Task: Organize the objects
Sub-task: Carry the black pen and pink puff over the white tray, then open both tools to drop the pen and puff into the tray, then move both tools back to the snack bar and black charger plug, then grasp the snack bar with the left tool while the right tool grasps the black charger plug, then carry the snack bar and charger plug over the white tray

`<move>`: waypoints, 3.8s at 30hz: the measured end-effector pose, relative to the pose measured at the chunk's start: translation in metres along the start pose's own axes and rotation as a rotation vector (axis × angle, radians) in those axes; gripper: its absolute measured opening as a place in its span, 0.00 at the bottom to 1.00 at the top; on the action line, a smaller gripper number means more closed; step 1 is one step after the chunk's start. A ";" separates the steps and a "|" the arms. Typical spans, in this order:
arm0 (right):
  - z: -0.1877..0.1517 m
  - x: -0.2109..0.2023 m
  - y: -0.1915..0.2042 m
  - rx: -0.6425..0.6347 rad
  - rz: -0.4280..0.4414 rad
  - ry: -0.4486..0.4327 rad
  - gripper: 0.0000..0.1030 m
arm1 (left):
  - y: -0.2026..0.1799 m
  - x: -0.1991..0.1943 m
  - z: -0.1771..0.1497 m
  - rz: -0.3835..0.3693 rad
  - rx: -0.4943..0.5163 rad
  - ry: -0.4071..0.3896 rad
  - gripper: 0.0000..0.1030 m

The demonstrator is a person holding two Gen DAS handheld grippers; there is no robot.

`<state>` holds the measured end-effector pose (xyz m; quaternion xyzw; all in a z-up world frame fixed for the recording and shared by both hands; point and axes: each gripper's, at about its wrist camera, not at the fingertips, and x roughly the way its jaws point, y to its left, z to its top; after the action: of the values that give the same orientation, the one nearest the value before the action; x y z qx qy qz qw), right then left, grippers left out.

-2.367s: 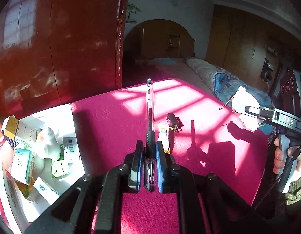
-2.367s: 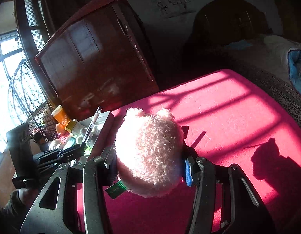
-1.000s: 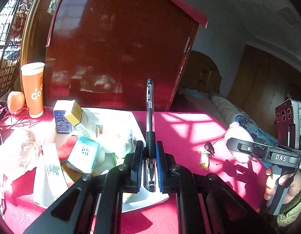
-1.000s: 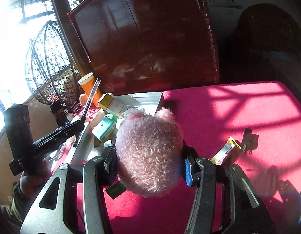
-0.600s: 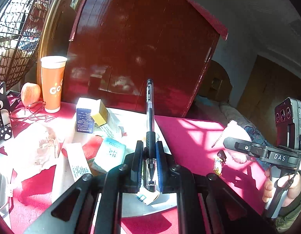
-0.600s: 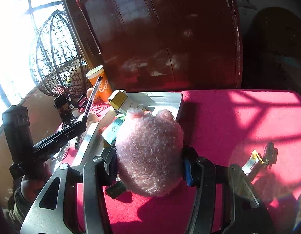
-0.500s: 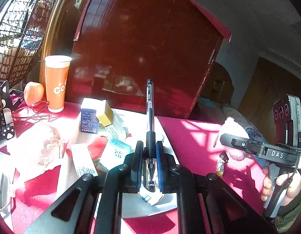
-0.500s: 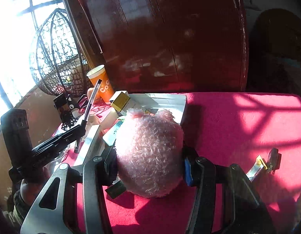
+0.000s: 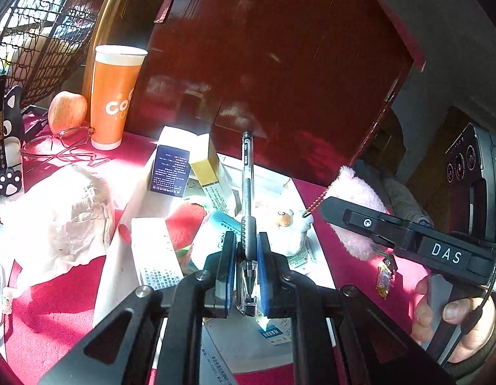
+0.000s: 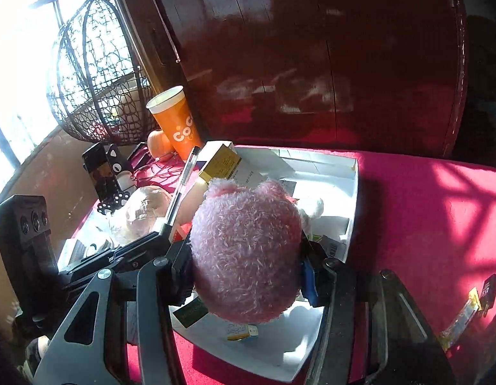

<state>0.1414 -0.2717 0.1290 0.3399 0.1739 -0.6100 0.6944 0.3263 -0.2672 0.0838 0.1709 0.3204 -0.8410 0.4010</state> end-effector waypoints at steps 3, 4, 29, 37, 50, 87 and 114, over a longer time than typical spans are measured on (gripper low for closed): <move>0.004 0.025 0.004 -0.027 -0.039 0.020 0.53 | 0.002 0.004 -0.001 0.012 -0.014 0.012 0.11; 0.004 0.031 0.003 -0.031 -0.051 0.037 0.58 | 0.003 0.003 -0.001 0.018 -0.024 0.017 0.11; -0.038 -0.056 -0.069 0.051 -0.358 -0.083 1.00 | -0.057 -0.047 -0.018 0.144 0.144 -0.104 1.00; -0.049 -0.089 -0.118 0.130 -0.412 -0.113 1.00 | -0.100 -0.030 -0.025 0.105 0.238 -0.056 1.00; -0.076 -0.130 -0.285 0.414 -0.455 -0.028 0.67 | -0.234 0.087 -0.060 -0.111 0.545 0.214 1.00; -0.155 -0.201 -0.263 0.522 -0.275 -0.283 0.19 | -0.298 0.104 -0.092 -0.159 0.524 0.197 0.18; -0.094 -0.217 -0.140 0.302 -0.178 -0.340 0.19 | -0.205 -0.024 -0.009 -0.140 0.341 -0.121 0.19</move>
<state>-0.0198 -0.0520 0.1683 0.3160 -0.0094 -0.7362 0.5984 0.1809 -0.1508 0.1721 0.1628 0.1597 -0.9177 0.3252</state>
